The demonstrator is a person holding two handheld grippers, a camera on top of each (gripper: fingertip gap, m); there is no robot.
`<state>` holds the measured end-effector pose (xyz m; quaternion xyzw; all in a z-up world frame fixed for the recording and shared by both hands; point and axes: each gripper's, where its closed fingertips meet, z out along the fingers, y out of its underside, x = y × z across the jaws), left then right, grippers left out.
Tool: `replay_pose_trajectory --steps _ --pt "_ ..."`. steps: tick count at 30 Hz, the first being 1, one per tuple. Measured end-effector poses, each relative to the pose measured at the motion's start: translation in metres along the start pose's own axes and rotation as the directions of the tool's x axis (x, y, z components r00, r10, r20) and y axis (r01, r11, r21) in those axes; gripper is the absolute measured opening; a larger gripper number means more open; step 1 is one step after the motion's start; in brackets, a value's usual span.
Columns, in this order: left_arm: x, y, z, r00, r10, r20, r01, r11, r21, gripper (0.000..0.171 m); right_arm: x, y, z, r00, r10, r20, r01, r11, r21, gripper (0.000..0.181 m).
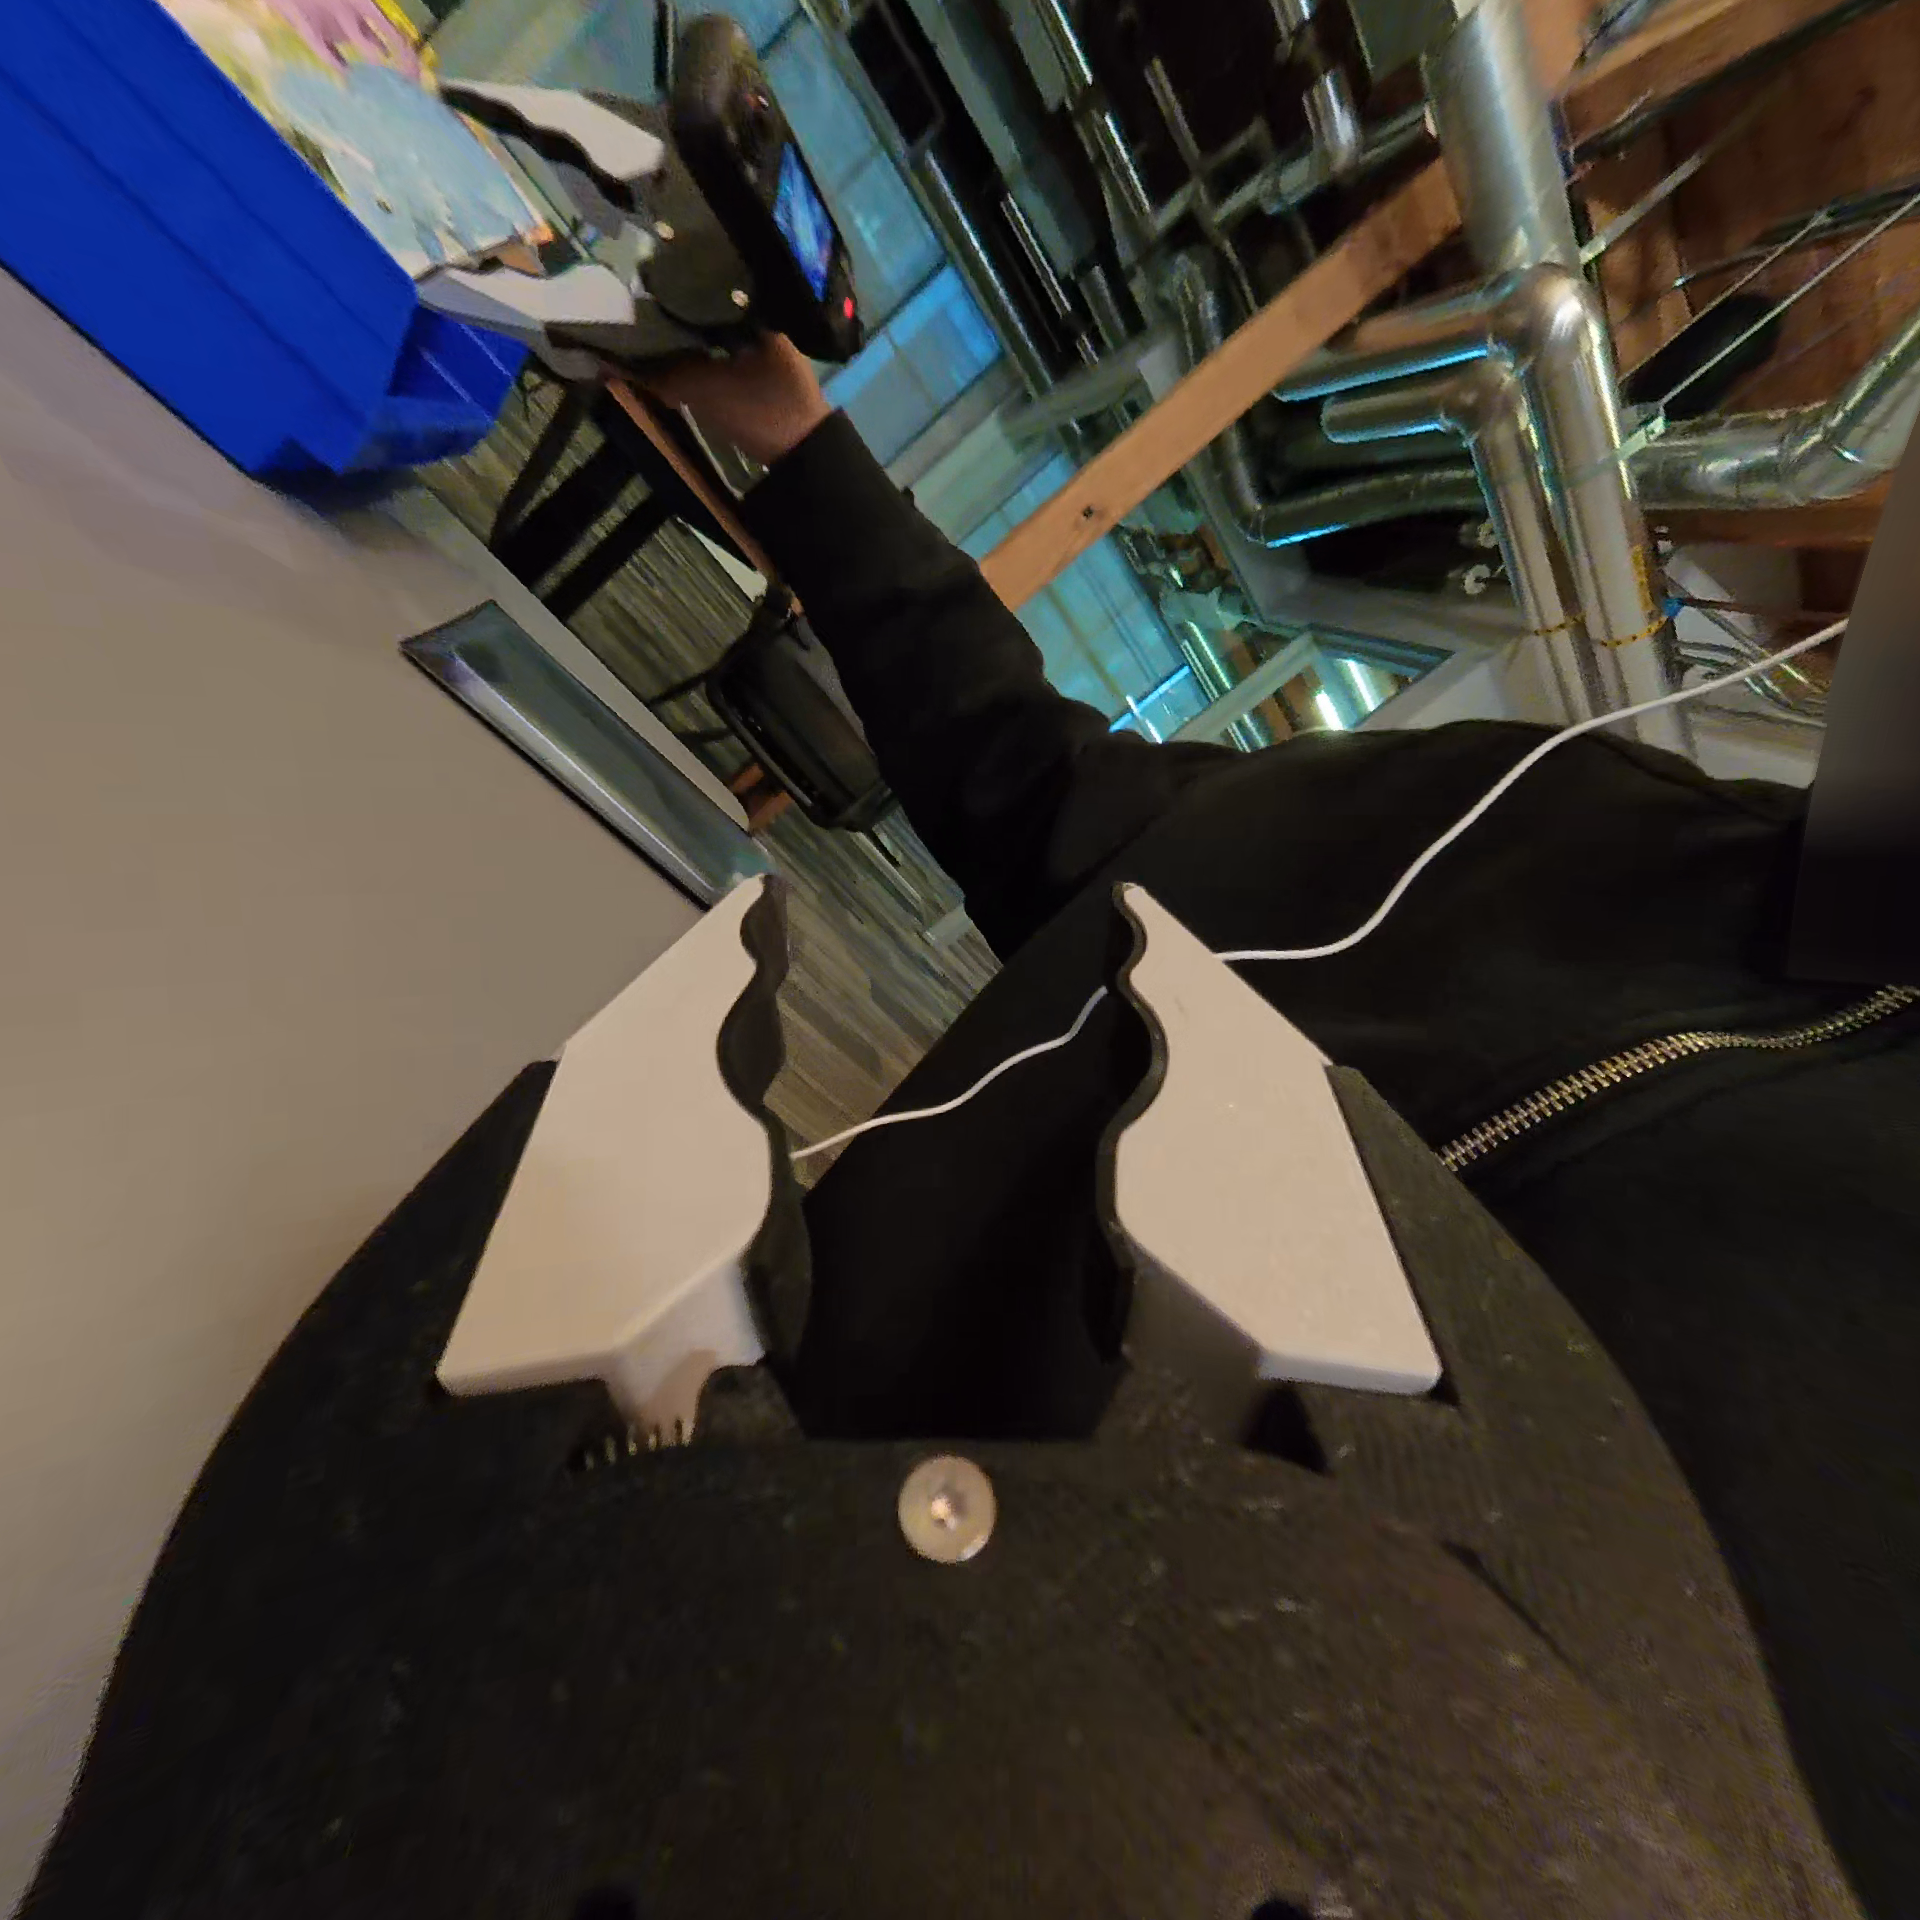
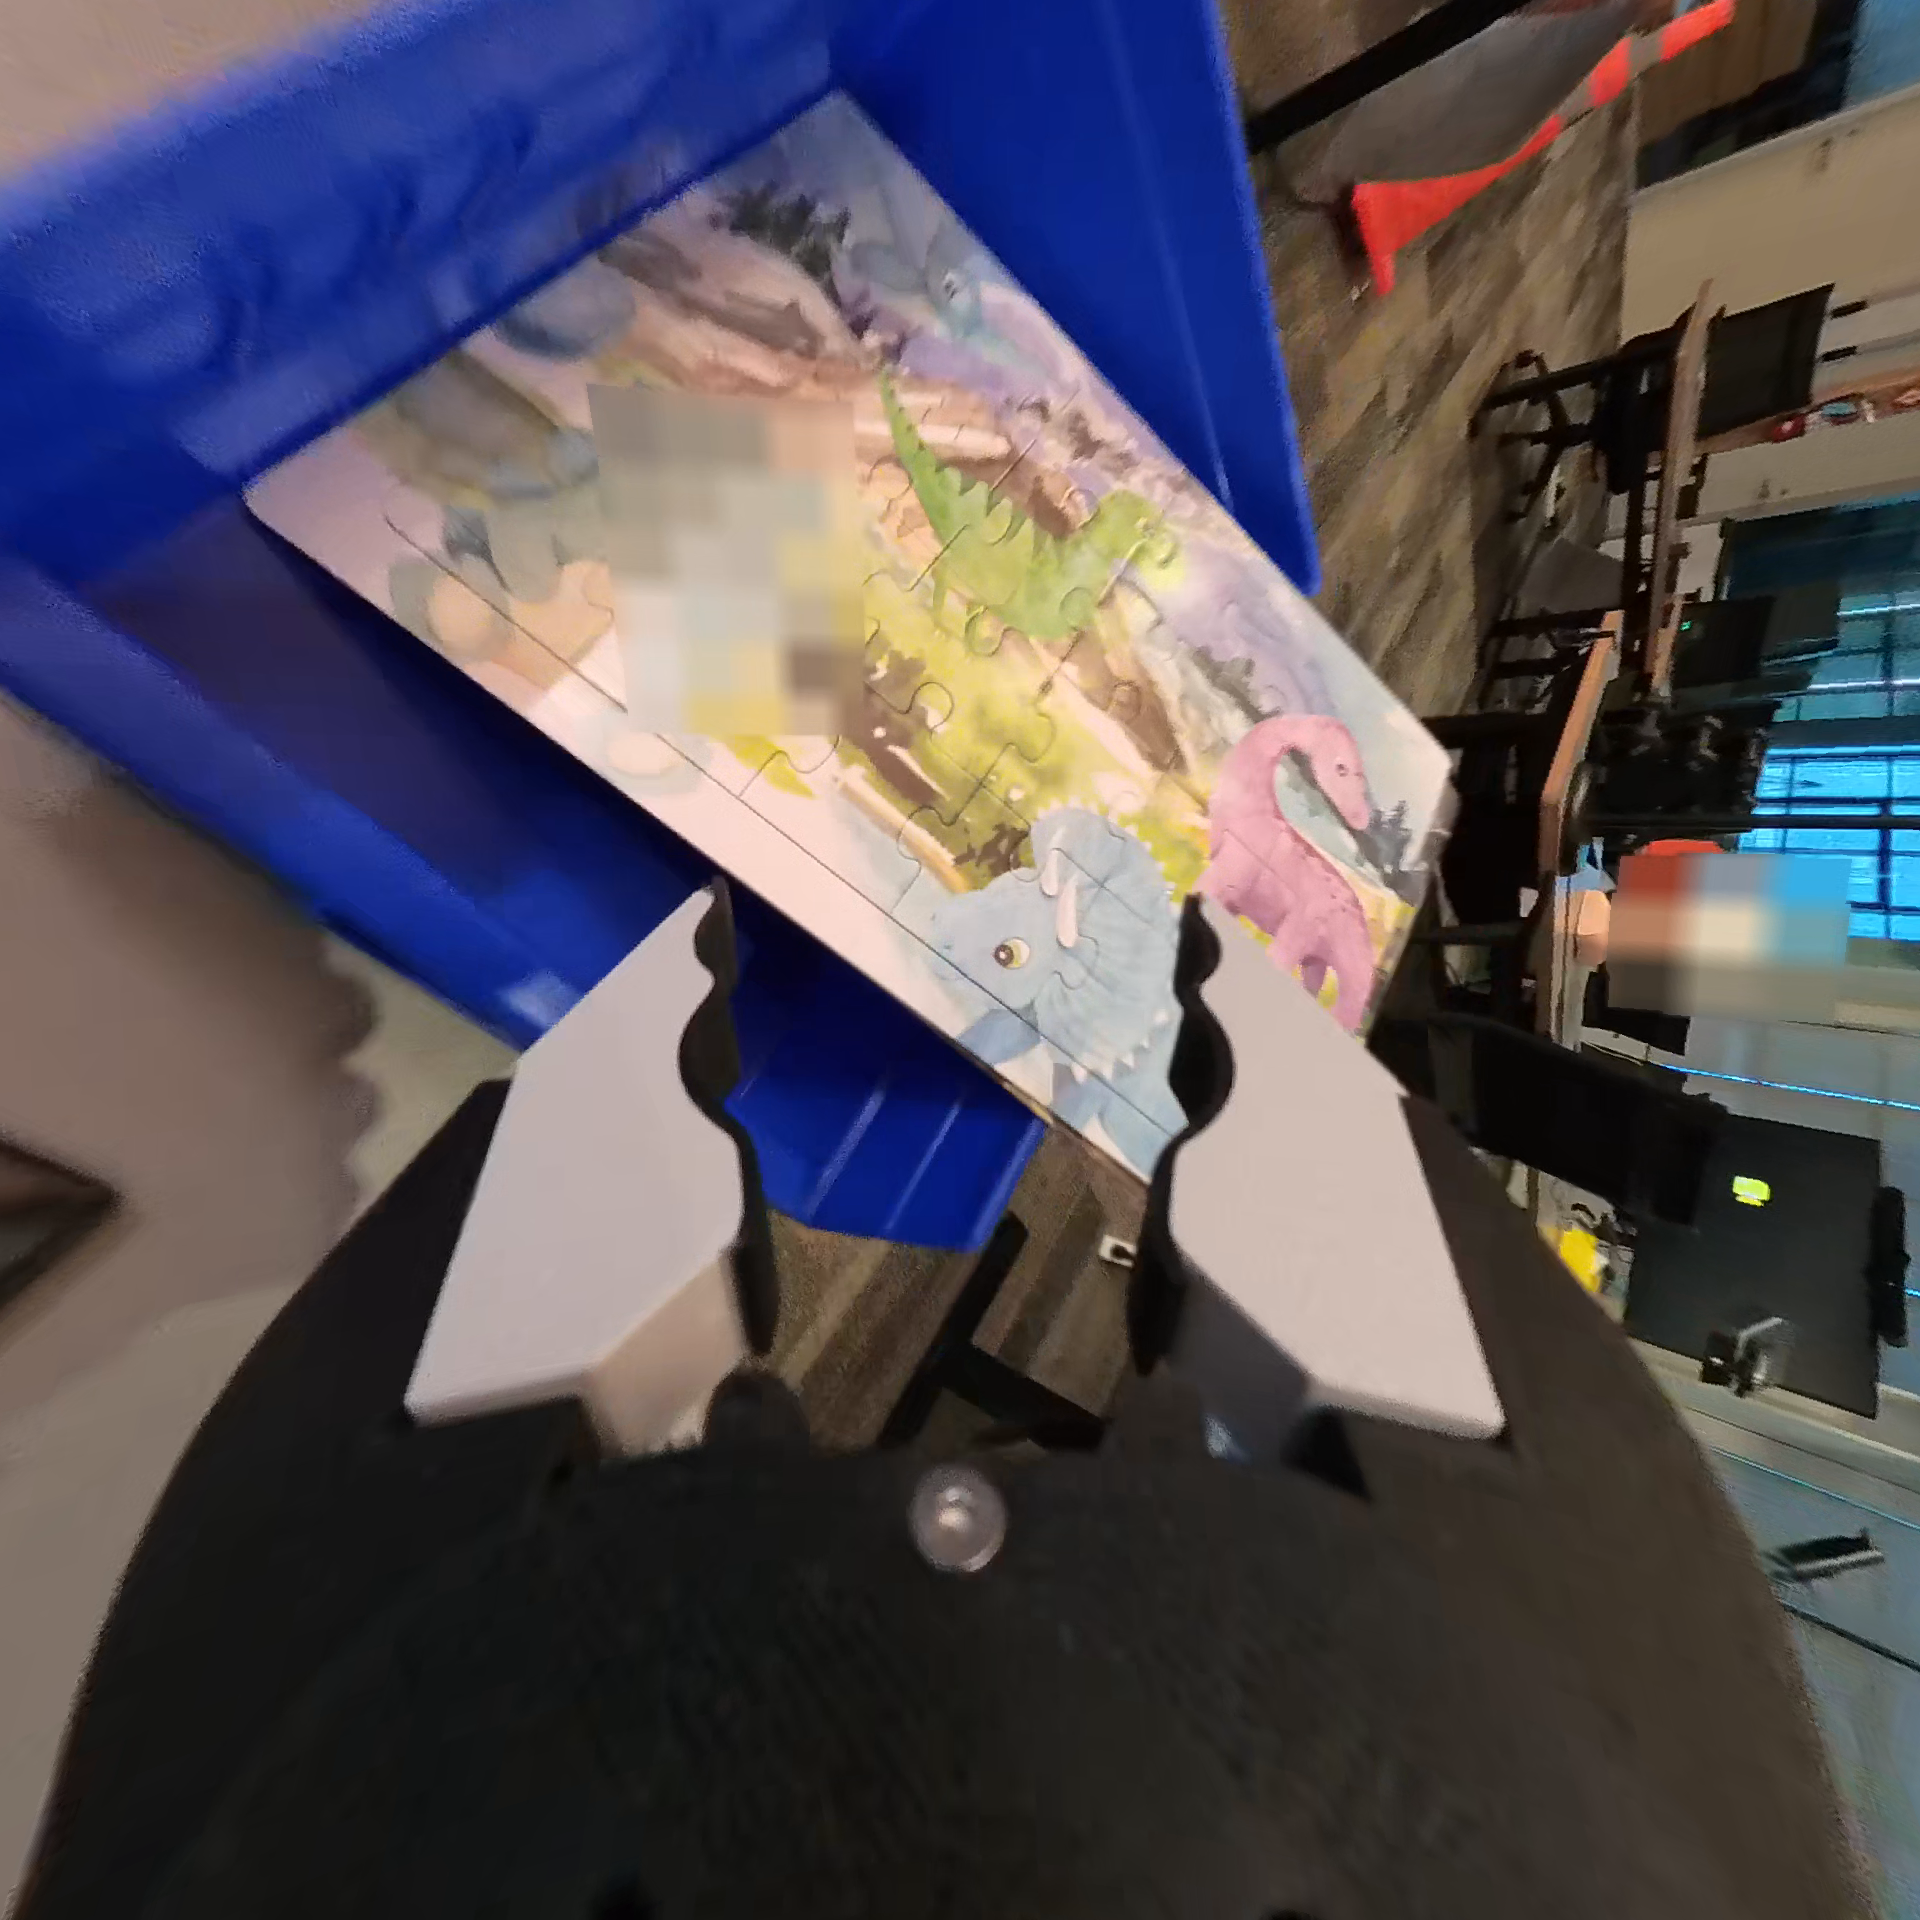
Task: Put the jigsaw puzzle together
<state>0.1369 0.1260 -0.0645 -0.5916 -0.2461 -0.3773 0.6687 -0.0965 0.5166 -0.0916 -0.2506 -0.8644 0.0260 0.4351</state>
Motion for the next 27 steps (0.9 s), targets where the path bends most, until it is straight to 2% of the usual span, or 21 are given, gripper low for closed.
replay_pose_trajectory --steps 3,6,10,14,16,18,19,21,23,27 --pt "0.007 -0.003 -0.008 0.999 0.034 0.012 -0.034 0.999 0.021 0.057 0.001 -0.021 -0.036 0.998 0.063 -0.008 -0.062 0.995 0.078 0.084" --pt "0.008 -0.007 -0.02 0.992 0.097 0.076 -0.1 0.995 0.029 0.059 -0.01 -0.055 -0.076 0.997 0.078 -0.004 -0.077 0.983 0.169 0.085" --pt "0.003 -0.028 -0.057 0.949 0.195 0.246 -0.222 0.971 0.085 0.067 -0.047 -0.134 -0.133 0.996 0.05 0.072 -0.071 0.937 0.343 0.084" --pt "0.007 -0.056 -0.11 0.89 0.232 0.392 -0.322 0.93 0.179 0.069 -0.101 -0.231 -0.19 0.962 0.01 0.273 -0.169 0.808 0.565 0.082" --pt "0.009 -0.068 -0.14 0.842 0.25 0.477 -0.384 0.9 0.207 0.071 -0.128 -0.278 -0.206 0.919 0.013 0.394 -0.294 0.687 0.664 0.076" --pt "0.008 -0.08 -0.176 0.759 0.259 0.598 -0.464 0.859 0.217 0.074 -0.153 -0.322 -0.2 0.867 0.05 0.496 -0.441 0.542 0.716 0.074" --pt "0.01 -0.085 -0.195 0.712 0.254 0.655 -0.503 0.836 0.222 0.077 -0.168 -0.342 -0.192 0.838 0.063 0.543 -0.499 0.494 0.712 0.072" --pt "0.016 -0.095 -0.234 0.599 0.231 0.767 -0.571 0.795 0.206 0.083 -0.204 -0.384 -0.176 0.777 0.045 0.628 -0.576 0.455 0.679 0.072" --pt "0.026 -0.099 -0.276 0.446 0.206 0.871 -0.629 0.764 0.141 0.085 -0.235 -0.425 -0.164 0.75 0.003 0.662 -0.6 0.424 0.678 0.072" --pt "0.044 -0.09 -0.35 0.13 0.155 0.979 -0.598 0.8 -0.047 0.079 -0.273 -0.484 -0.132 0.736 -0.037 0.676 -0.61 0.397 0.685 0.064"
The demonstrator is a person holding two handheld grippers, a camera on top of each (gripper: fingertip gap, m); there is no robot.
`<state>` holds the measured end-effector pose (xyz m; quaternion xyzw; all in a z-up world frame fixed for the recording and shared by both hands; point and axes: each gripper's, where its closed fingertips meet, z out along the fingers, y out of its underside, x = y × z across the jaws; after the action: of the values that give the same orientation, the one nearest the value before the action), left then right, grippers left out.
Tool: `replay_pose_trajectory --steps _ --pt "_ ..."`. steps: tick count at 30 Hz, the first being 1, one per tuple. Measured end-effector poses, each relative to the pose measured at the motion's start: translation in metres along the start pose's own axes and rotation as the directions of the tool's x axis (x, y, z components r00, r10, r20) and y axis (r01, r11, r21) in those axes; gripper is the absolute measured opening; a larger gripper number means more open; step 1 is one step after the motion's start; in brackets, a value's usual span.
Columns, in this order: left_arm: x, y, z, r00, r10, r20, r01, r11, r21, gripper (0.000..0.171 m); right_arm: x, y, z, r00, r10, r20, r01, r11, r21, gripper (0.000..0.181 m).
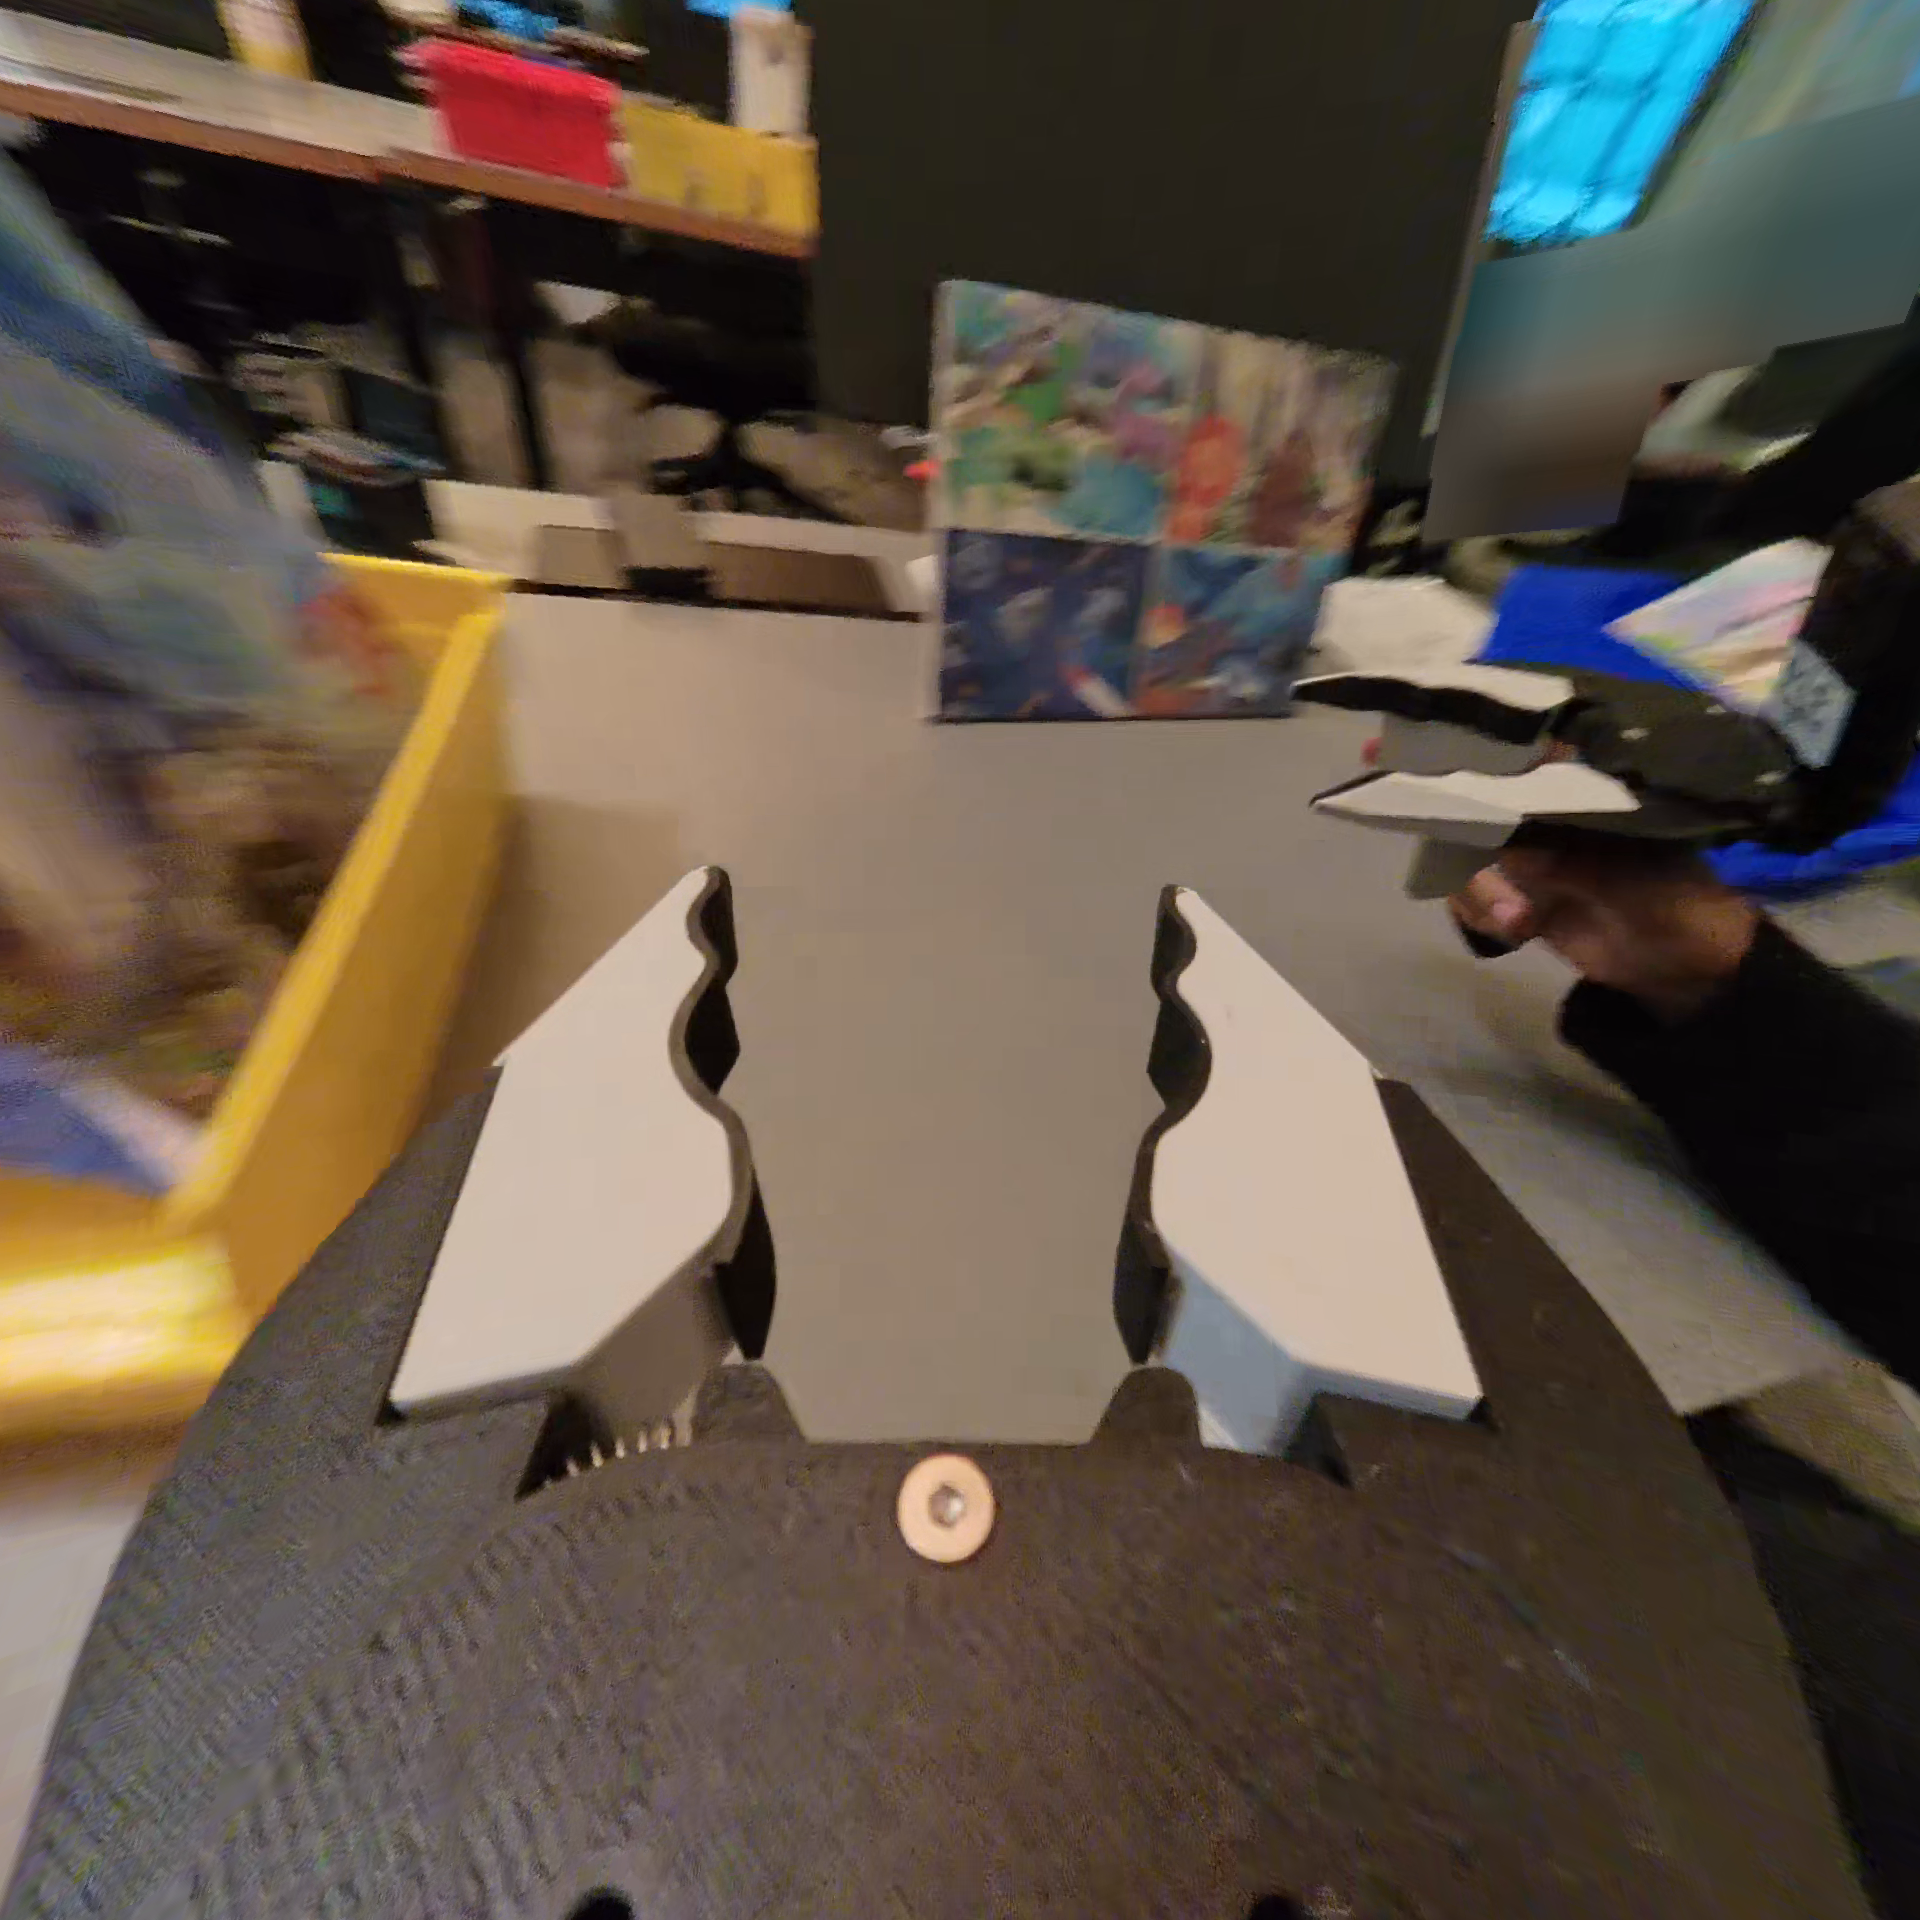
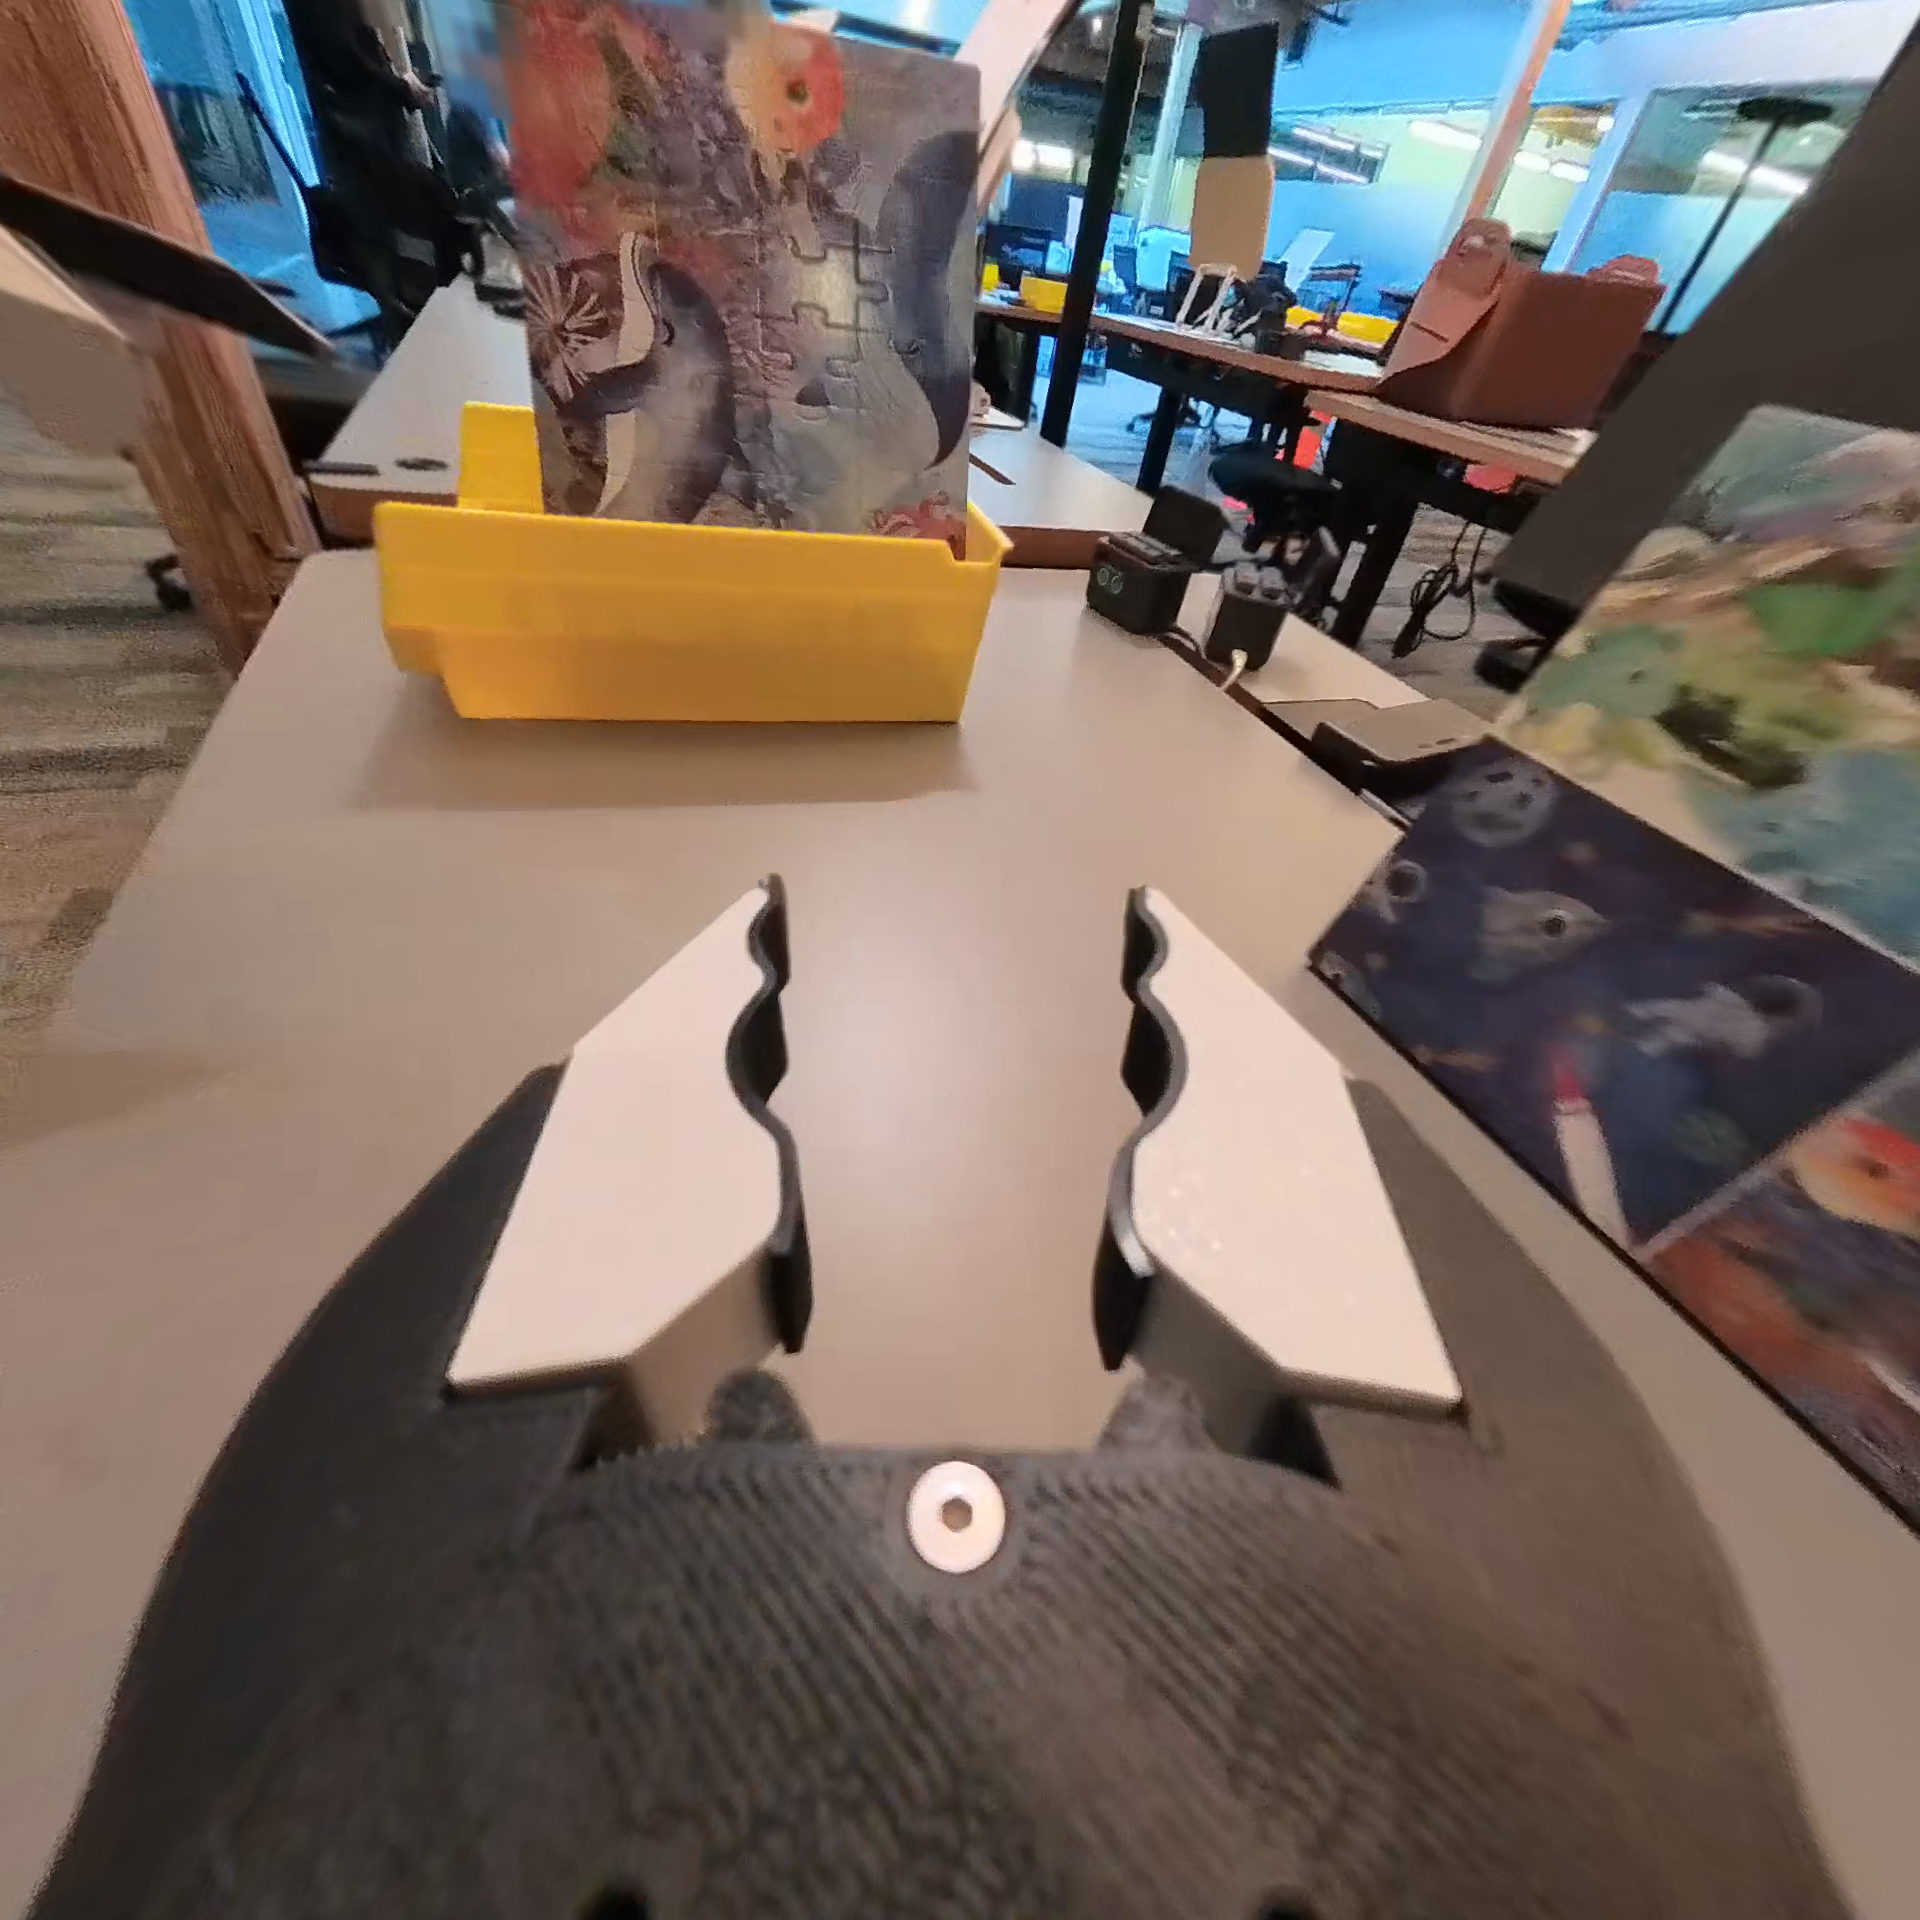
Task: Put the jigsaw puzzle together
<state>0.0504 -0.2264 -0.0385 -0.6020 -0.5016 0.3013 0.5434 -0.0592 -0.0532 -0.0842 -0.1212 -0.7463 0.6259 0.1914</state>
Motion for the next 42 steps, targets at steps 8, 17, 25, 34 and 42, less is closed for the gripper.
replay_pose_trajectory --steps 8,17,25,34,42 --pt "-0.124 -0.003 -0.044 0.857 0.159 0.49 -0.127 0.987 -0.097 0.094 -0.017 0.032 -0.001 0.997 0.043 0.057 -0.043 0.999 0.009 0.041" --pt "-0.238 -0.029 -0.003 0.834 0.1 0.543 -0.008 0.986 -0.169 0.094 -0.009 0.013 -0.01 0.991 0.124 0.055 -0.129 0.988 0.082 0.045" --pt "-0.256 -0.058 0.038 0.898 0.138 0.418 -0.087 0.986 -0.139 0.025 -0.008 0.011 -0.012 0.989 0.136 0.064 -0.141 0.986 0.084 0.041" --pt "-0.201 -0.05 0.062 1.0 0.016 0.025 -0.014 0.997 -0.081 0.033 -0.011 0.011 -0.011 0.99 0.12 0.069 -0.125 0.989 0.08 0.038" --pt "-0.188 -0.06 0.078 0.99 0.124 0.059 -0.116 0.985 -0.129 0.0 -0.004 0.021 -0.009 0.991 0.124 0.053 -0.127 0.99 0.055 0.034"
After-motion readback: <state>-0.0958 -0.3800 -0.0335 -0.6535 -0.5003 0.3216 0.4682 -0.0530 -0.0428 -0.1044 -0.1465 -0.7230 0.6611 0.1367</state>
